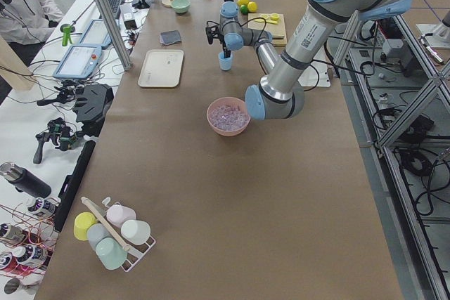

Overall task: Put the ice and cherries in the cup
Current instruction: 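Withdraw the left gripper from the cup while the right gripper grasps the cherries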

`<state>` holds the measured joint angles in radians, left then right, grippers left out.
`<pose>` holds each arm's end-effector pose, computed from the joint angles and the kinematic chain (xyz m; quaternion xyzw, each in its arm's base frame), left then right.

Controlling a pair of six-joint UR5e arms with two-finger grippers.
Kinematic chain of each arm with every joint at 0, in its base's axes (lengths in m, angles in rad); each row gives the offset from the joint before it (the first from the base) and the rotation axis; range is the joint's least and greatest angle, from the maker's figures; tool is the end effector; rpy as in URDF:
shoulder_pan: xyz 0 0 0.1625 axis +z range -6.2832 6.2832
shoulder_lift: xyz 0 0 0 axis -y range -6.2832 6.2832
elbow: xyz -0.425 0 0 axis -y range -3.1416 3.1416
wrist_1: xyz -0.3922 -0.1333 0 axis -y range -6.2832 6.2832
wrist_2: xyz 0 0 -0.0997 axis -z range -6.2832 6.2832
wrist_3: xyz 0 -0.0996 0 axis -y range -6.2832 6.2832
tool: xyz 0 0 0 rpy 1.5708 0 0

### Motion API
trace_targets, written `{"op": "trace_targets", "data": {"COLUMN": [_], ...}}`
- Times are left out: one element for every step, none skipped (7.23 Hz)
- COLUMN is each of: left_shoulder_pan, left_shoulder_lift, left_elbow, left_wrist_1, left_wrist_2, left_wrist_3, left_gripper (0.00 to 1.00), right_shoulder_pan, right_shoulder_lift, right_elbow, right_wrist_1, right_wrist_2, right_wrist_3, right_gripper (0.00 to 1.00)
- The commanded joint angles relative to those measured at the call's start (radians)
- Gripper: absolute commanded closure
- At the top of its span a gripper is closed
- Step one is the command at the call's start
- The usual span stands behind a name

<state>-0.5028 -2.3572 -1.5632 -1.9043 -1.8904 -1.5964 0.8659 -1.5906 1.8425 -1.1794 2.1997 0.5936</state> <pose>0.5720 -0.4310 0.1397 -0.0081 0.5384 -0.1379 0.8313 -0.2667 -0.4289 0.4943 0.0621 -0.4155 -0.1478 0.8954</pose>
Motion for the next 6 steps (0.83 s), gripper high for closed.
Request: {"op": "trace_targets", "data": {"left_shoulder_pan": [-0.003, -0.009, -0.022, -0.054, -0.113, -0.158], "left_shoulder_lift": [0.001, 0.006, 0.036, 0.108, 0.161, 0.217], "left_elbow": [-0.036, -0.058, -0.092, -0.166, -0.22, -0.269], "left_wrist_1": [0.01, 0.014, 0.024, 0.054, 0.069, 0.094], "left_wrist_2": [-0.001, -0.006, -0.007, -0.056, -0.144, -0.185], "left_wrist_3": [0.0, 0.0, 0.004, 0.015, 0.079, 0.134], "left_gripper": [0.04, 0.04, 0.04, 0.04, 0.04, 0.04], "right_shoulder_pan": [-0.034, -0.039, -0.042, -0.042, -0.041, -0.042], "right_shoulder_lift": [-0.006, 0.0, 0.004, 0.004, 0.003, 0.003], "right_elbow": [-0.009, -0.029, -0.038, -0.042, -0.04, -0.042], "right_wrist_1": [0.0, 0.0, 0.001, 0.001, 0.001, 0.0], "right_wrist_2": [-0.029, -0.037, -0.037, -0.037, -0.035, -0.037], "right_wrist_3": [0.0, 0.0, 0.0, 0.0, 0.0, 0.0], "right_gripper": [0.25, 0.32, 0.44, 0.57, 0.73, 0.91]}}
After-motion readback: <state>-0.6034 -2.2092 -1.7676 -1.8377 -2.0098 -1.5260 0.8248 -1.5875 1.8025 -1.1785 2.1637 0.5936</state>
